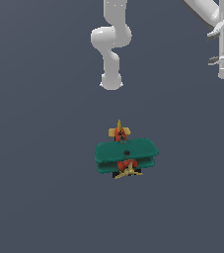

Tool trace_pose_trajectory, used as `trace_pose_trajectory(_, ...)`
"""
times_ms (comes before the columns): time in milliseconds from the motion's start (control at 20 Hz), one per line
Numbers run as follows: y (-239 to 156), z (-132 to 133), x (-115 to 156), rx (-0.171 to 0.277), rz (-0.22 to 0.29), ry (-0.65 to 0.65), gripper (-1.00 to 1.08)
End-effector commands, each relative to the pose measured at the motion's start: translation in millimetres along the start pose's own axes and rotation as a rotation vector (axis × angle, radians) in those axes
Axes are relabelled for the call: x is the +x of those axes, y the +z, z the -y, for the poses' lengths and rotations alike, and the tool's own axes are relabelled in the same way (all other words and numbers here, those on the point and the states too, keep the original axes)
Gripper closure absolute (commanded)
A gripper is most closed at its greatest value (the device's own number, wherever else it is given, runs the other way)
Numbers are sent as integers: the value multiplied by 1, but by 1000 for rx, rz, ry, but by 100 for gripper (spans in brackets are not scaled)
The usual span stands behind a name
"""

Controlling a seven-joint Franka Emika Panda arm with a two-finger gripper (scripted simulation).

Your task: Pick up the object and move it to a goal position.

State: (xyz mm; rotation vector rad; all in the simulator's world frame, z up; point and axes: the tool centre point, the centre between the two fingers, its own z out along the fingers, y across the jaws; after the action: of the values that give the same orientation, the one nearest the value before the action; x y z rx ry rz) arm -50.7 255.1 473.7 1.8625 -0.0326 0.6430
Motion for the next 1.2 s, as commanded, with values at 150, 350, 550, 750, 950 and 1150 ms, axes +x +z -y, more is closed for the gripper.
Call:
trace_pose_trajectory(150,11,36,-5,-58,1,-35,-20)
trace_pose_trajectory(350,22,63,-11,-96,3,-64,-20)
trace_pose_trajectory(550,35,90,-18,-131,8,-94,-20)
trace_pose_trajectory(750,50,118,-27,-164,14,-125,-20)
trace_pose_trajectory(950,66,145,-38,-193,22,-158,-20)
trace_pose_trajectory(1150,84,173,-51,-219,32,-192,-20)
